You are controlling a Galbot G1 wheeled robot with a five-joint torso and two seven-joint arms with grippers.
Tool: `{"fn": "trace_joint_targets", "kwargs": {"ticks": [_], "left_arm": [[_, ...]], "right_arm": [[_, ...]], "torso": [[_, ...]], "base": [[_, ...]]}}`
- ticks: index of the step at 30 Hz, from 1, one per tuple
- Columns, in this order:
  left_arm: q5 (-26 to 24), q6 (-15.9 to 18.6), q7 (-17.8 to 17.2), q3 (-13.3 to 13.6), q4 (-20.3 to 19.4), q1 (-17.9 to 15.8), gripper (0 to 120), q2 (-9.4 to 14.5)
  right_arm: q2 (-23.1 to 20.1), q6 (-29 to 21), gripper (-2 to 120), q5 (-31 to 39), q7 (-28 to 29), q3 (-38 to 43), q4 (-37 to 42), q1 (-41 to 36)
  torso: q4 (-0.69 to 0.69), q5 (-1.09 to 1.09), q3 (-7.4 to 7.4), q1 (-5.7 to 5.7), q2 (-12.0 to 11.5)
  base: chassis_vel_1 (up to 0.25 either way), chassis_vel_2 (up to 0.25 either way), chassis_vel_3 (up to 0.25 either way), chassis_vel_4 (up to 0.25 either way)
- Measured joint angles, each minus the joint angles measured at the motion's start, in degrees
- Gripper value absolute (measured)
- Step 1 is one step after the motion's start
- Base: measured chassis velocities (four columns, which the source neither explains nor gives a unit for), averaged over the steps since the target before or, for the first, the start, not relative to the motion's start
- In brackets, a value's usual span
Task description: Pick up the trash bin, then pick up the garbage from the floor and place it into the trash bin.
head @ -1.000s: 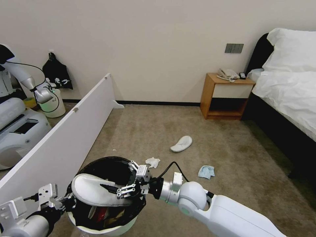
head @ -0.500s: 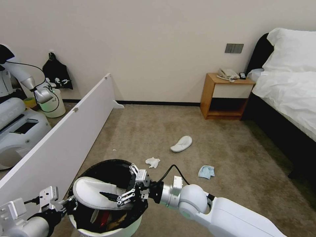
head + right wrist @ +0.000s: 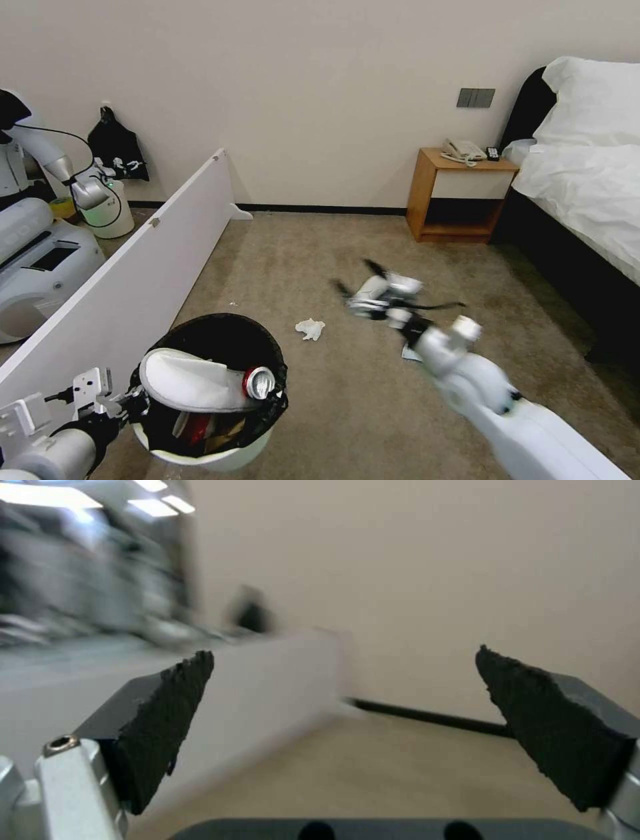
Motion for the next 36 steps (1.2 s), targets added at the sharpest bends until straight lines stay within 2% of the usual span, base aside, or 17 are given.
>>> {"fn": "trace_joint_targets", "kwargs": {"ticks": [1,3,4,5,7,8,9,11,12,14,15,18,19,21,26,36], "left_arm": [[0.0,0.0,0.0,0.0,0.0,0.0,2,0.0],[2.5,-0.4,1.7,0.1,1.0,-0.2,2,-0.4],[2.5,-0.4,1.7,0.1,1.0,-0.2,2,-0.4],[3.5,-0.6,2.7,0.0,1.3,-0.1,2,-0.5],[6.4,-1.1,4.9,-0.3,2.2,-0.1,2,-0.5],[6.4,-1.1,4.9,-0.3,2.2,-0.1,2,-0.5],[8.4,-1.5,6.0,-0.3,3.2,-0.3,2,-0.2],[10.8,-2.1,7.3,0.0,5.2,-1.1,2,0.2],[10.8,-2.1,7.3,0.0,5.2,-1.1,2,0.2],[12.1,-2.4,8.3,0.6,7.2,-1.4,2,0.1],[12.1,-2.4,8.3,0.6,7.2,-1.4,2,0.1],[16.7,-3.6,10.5,2.1,10.3,-1.5,2,-0.5],[16.7,-3.6,10.5,2.1,10.3,-1.5,2,-0.5],[18.4,-4.2,11.2,2.7,11.6,-1.7,2,-1.1],[18.7,-4.5,11.5,2.8,11.3,-0.7,2,-1.4],[18.2,-4.5,11.2,2.6,9.2,-0.2,2,-1.4]], "right_arm": [[0.0,0.0,100,0.0,0.0,0.0,0.0,0.0],[1.6,-0.6,100,-5.8,2.1,10.4,2.0,-12.0],[1.6,-0.6,100,-5.8,2.1,10.4,2.0,-12.0],[3.7,-0.5,100,-8.3,2.8,15.3,2.9,-17.1],[9.4,0.3,100,-13.5,2.3,23.3,4.4,-25.0],[9.4,0.3,100,-13.5,2.3,23.3,4.4,-25.0],[13.9,1.0,100,-17.1,2.1,26.6,4.9,-28.5],[20.4,2.4,100,-23.5,1.9,29.6,5.3,-32.4],[20.4,2.4,100,-23.5,1.9,29.6,5.3,-32.4],[26.3,4.6,100,-29.6,1.6,31.9,5.4,-34.4],[26.3,4.6,100,-29.6,1.6,31.9,5.4,-34.4],[32.7,7.9,100,-33.9,-0.7,33.0,4.0,-34.2],[32.7,7.9,100,-33.9,-0.7,33.0,4.0,-34.2],[36.5,8.4,100,-34.8,-1.3,32.3,3.7,-32.7],[39.1,8.8,100,-35.7,-2.0,32.0,3.5,-31.3],[38.9,9.5,100,-35.4,-3.4,31.4,2.3,-31.1]], "torso": [[0.0,0.0,0.0,0.0,0.0],[-0.04,0.01,0.0,0.0,0.0],[-0.04,0.01,0.0,0.0,0.0],[-0.01,0.05,0.0,0.0,0.0],[0.01,-0.05,-0.01,0.0,0.0],[0.01,-0.05,-0.01,0.0,0.0],[0.02,-0.01,-0.01,0.0,0.0],[-0.04,0.01,-0.01,0.0,0.0],[-0.04,0.01,-0.01,0.0,0.0],[0.0,-0.05,-0.01,0.0,0.0],[0.0,-0.05,-0.01,0.0,0.0],[0.03,-0.03,-0.01,0.0,0.0],[0.03,-0.03,-0.01,0.0,0.0],[0.02,-0.02,-0.01,0.0,0.0],[0.02,-0.02,0.0,0.0,0.0],[0.0,-0.02,0.0,0.0,0.0]], "base": [[0.0,0.0,0.0,0.0],[0.0,0.0,0.0,0.0],[0.0,0.0,0.0,0.0],[0.0,0.0,0.0,0.0],[0.0,0.0,0.0,0.0],[0.0,0.0,0.0,0.0],[0.0,0.0,0.0,0.0],[0.0,0.0,0.0,0.0],[0.0,0.0,0.0,0.0],[0.0,0.0,0.0,0.0],[0.0,0.0,0.0,0.0],[0.0,0.0,0.0,0.0],[0.0,0.0,0.0,0.0],[0.0,0.0,0.0,0.0],[0.0,0.0,0.0,0.0],[0.0,0.0,0.0,0.0]]}}
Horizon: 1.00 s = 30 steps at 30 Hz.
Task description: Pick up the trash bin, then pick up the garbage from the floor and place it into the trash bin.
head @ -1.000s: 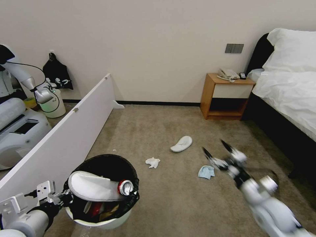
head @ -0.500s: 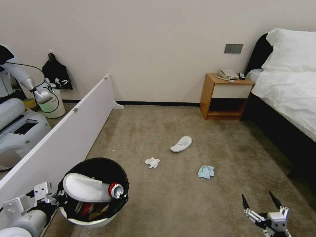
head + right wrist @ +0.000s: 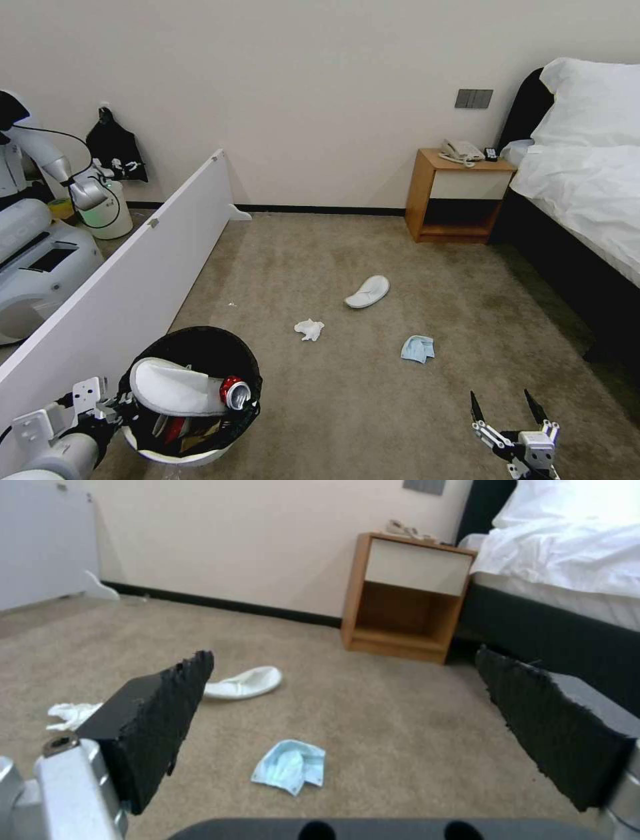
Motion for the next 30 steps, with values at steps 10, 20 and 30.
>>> {"fn": "trace_joint_targets", "kwargs": {"ticks": [10,20,30], "left_arm": [[-0.6,0.1,-0.2,-0.1,-0.4,-0.1,2,0.0],[-0.7,0.2,-0.4,0.1,-0.9,-0.3,2,-0.1],[-1.1,0.3,-0.6,0.3,-1.1,-0.7,2,0.0]], "right_arm": [[-0.4,0.1,100,0.4,-0.7,-0.2,-0.4,0.1],[-0.7,0.2,100,0.9,-1.5,-0.2,-0.4,0.0],[-0.7,0.2,100,1.1,-1.9,-0.2,-0.1,0.0]], "torso": [[0.0,0.01,0.0,0.0,0.0],[0.0,0.0,0.0,0.0,0.0],[0.0,0.0,0.0,0.0,0.0]], "base": [[-0.005,0.005,0.004,-0.005],[-0.056,0.065,0.054,-0.067],[-0.081,0.081,0.081,-0.076]]}}
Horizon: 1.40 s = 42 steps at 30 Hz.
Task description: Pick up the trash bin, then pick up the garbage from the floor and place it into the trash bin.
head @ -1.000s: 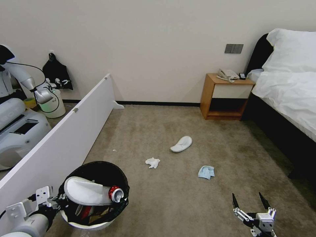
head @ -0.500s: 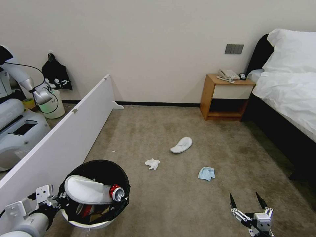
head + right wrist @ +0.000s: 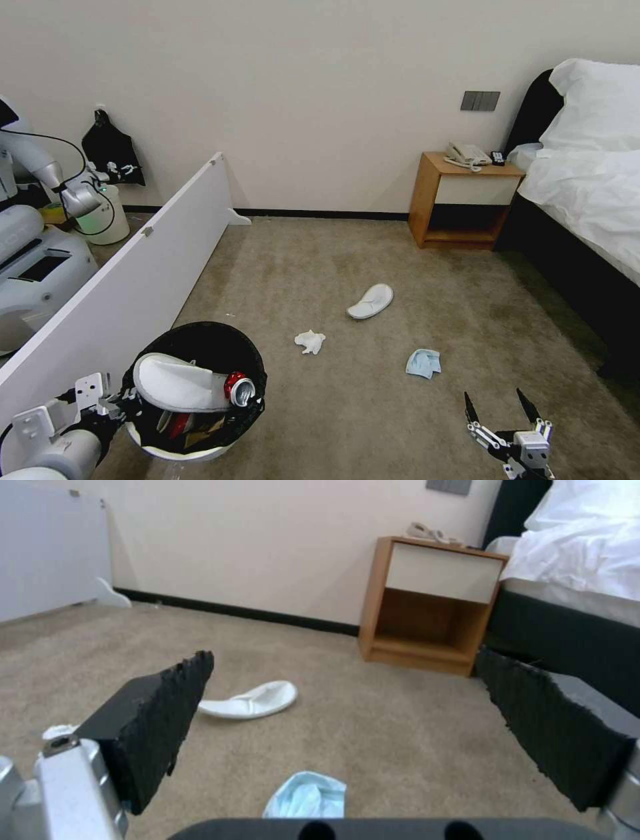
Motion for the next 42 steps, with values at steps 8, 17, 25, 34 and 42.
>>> {"fn": "trace_joint_targets", "kwargs": {"ticks": [8,17,25,34,42], "left_arm": [[-0.3,0.1,-0.1,0.2,0.0,-0.2,2,0.1],[-0.5,0.1,-0.3,0.3,-0.2,-0.2,2,0.1],[-0.7,0.2,-0.4,0.4,-0.4,-0.4,2,0.2],[-1.1,0.5,-0.9,0.7,-0.5,-1.1,2,0.2],[-1.5,0.5,-1.1,0.7,-0.8,-1.2,2,0.2]], "right_arm": [[0.0,0.0,100,0.0,-0.4,0.1,0.1,0.0],[-0.1,0.0,100,0.0,-0.7,0.0,0.1,-0.1],[-0.1,0.0,100,0.0,-1.0,0.0,0.0,0.0],[-0.3,0.1,100,0.0,-1.1,0.1,0.0,-0.1],[-0.2,0.4,100,0.0,-1.1,0.1,0.1,-0.1]], "torso": [[-0.01,0.0,0.0,0.0,0.0],[0.0,0.01,0.0,0.0,0.0],[0.0,0.0,0.0,0.0,0.0],[-0.01,0.0,0.0,0.0,0.0],[0.0,0.0,0.0,0.0,0.0]], "base": [[-0.101,0.095,0.102,-0.108],[-0.116,0.117,0.118,-0.122],[-0.141,0.131,0.132,-0.147],[-0.145,0.144,0.154,-0.148],[-0.159,0.157,0.16,-0.163]]}}
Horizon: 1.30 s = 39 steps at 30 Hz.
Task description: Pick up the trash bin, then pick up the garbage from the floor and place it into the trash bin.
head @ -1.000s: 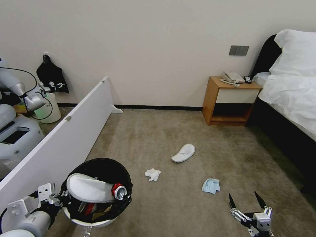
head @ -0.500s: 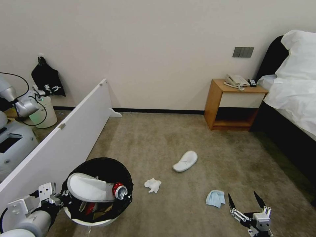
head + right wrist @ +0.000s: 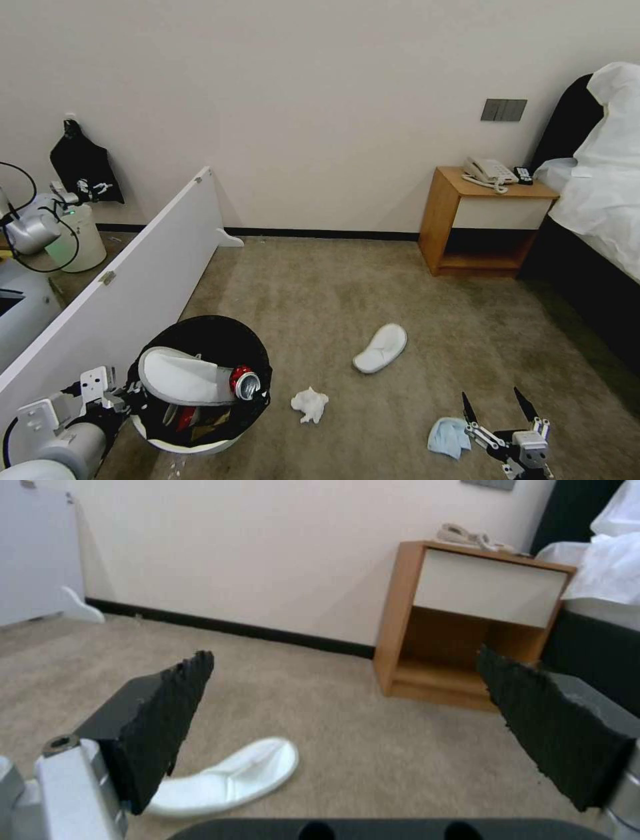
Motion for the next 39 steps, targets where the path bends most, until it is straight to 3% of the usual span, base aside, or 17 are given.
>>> {"fn": "trace_joint_targets", "kwargs": {"ticks": [9,21,27,39], "left_arm": [[-0.5,0.1,0.0,-0.2,-0.2,0.1,2,0.2],[-1.6,0.4,-0.6,-0.4,-0.5,0.0,2,0.6],[-2.1,0.5,-1.0,-0.6,-0.9,-0.1,2,0.8],[-1.8,0.7,-1.3,-0.9,-1.4,1.1,2,0.2]], "right_arm": [[-0.7,-0.7,100,-0.8,1.9,-0.8,0.1,-0.1],[-13.4,-18.7,100,-2.2,12.8,-3.0,-4.4,-5.3],[-16.4,-23.9,100,1.5,12.3,-3.5,-9.0,-4.2],[-17.4,-25.0,100,7.2,7.6,-6.4,-17.2,1.5]], "torso": [[-0.02,0.0,0.01,0.01,0.0],[-0.01,0.01,0.0,0.0,0.0],[0.0,0.01,-0.01,0.0,0.0],[-0.01,-0.01,-0.01,0.0,0.0]], "base": [[-0.133,0.126,0.129,-0.129],[0.004,-0.009,-0.003,0.006],[0.0,0.0,0.0,0.0],[0.0,0.0,0.0,0.0]]}}
